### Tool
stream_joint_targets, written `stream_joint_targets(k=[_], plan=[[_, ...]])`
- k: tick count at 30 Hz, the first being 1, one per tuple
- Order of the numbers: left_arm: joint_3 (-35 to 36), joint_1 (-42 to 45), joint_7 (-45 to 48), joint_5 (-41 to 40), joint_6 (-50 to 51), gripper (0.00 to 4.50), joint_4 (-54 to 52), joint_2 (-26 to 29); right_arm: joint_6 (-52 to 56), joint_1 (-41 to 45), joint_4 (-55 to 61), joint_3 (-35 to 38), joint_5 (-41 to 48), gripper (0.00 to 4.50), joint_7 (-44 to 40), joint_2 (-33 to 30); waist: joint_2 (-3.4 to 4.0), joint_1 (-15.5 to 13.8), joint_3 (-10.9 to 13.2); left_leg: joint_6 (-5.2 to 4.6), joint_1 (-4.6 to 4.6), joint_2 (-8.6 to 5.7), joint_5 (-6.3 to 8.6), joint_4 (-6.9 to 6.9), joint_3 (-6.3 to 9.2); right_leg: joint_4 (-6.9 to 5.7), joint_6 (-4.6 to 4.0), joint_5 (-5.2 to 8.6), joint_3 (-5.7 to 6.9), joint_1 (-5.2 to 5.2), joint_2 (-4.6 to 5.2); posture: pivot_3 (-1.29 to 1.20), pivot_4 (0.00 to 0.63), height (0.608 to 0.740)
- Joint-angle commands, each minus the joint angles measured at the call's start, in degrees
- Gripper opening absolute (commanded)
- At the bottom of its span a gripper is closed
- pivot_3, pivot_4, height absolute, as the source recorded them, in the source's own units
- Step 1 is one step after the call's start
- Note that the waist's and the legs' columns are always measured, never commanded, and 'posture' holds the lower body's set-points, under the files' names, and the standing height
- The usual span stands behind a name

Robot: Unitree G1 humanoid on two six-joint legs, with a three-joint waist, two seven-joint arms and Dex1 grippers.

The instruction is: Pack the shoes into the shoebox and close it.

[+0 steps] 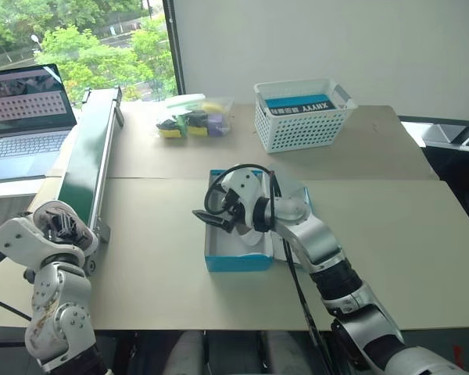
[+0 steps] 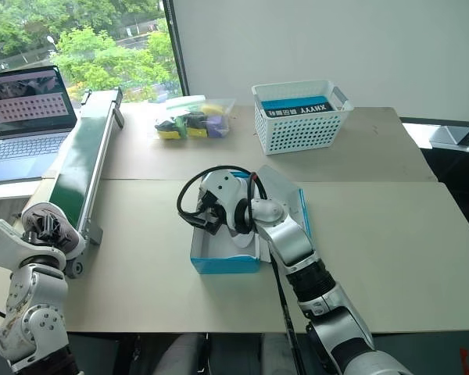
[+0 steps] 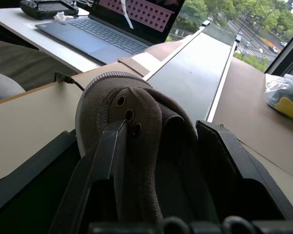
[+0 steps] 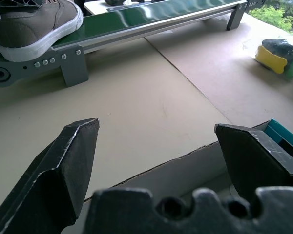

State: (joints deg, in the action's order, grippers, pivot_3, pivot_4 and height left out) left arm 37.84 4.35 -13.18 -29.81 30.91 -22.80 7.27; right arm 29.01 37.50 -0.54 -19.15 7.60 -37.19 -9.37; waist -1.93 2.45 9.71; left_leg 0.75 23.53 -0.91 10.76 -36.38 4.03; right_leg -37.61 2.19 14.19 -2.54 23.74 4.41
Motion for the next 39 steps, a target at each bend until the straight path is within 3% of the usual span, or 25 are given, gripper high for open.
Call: stream_joint_targets(k=[1,3,12,17,23,28,32,39], plan=[[0.82,-0.94,-0.95,-0.74,1.23,0.52,1.60,0.45,0.14,1.02,1.97,1.23,0.46,4.50,0.07,0.16,0.00,0.01,0.00,0.00,-0.12,0.00,0.00,0.02,0.00,0.03,0.00,0.00,0.00,-0.12,0.00,0.00,0.150,0.738],[0.75,-0.85,-0.95,-1.32,1.29,0.02,1.73,0.33,0.19,1.04,1.95,1.31,0.50,4.50,0.17,0.18,0.00,-0.03,0.00,0.00,-0.39,0.00,0.01,0.07,0.00,0.12,0.01,0.02,0.02,-0.42,-0.01,0.00,0.150,0.738],[-0.08,-0.74,-1.20,-2.32,1.30,0.02,2.10,0.63,0.39,0.99,2.06,1.41,0.47,4.50,0.60,0.25,0.00,-0.03,0.00,0.00,-0.62,0.00,0.01,0.13,0.01,0.29,0.01,0.03,0.05,-0.69,-0.01,0.00,0.150,0.738],[-6.20,-0.76,4.11,2.44,-5.64,0.02,-3.00,3.25,2.57,1.51,1.42,3.29,2.16,4.50,1.79,1.61,0.00,-0.10,0.01,0.00,-0.60,0.01,0.01,0.14,0.01,0.30,0.01,0.03,0.05,-0.69,-0.01,0.00,0.150,0.738],[-12.85,0.60,9.63,-1.05,-5.49,0.02,-8.40,3.05,21.83,6.51,-2.70,20.48,17.39,4.50,9.89,11.67,-0.02,-0.32,0.01,0.00,-0.31,0.02,0.01,0.14,0.12,0.40,-0.02,0.00,0.12,-0.52,0.00,0.00,0.150,0.738],[-16.68,1.18,13.68,-16.77,-0.95,0.02,-12.37,-0.75,40.80,11.25,-8.58,35.32,31.89,4.50,16.36,18.30,-0.02,-0.52,0.01,0.00,-0.27,0.03,0.02,0.20,0.23,0.51,-0.02,0.00,0.13,-0.52,0.01,0.00,0.150,0.738],[-20.05,0.13,15.77,-25.08,2.68,0.02,-14.32,-0.55,46.53,12.95,-11.68,40.58,37.95,4.50,20.75,19.88,-0.01,-0.23,0.02,-0.02,-0.19,0.02,0.02,0.25,0.13,0.55,-0.02,0.01,0.15,-0.47,0.01,0.00,0.150,0.738],[-28.19,-0.89,17.05,-27.81,5.95,0.02,-15.40,0.75,46.20,15.78,-14.67,44.34,44.09,4.50,26.07,21.03,0.02,0.24,0.04,-0.03,-0.25,0.03,0.01,0.26,0.04,0.53,-0.01,0.01,0.10,-0.48,-0.05,0.00,0.150,0.738]])
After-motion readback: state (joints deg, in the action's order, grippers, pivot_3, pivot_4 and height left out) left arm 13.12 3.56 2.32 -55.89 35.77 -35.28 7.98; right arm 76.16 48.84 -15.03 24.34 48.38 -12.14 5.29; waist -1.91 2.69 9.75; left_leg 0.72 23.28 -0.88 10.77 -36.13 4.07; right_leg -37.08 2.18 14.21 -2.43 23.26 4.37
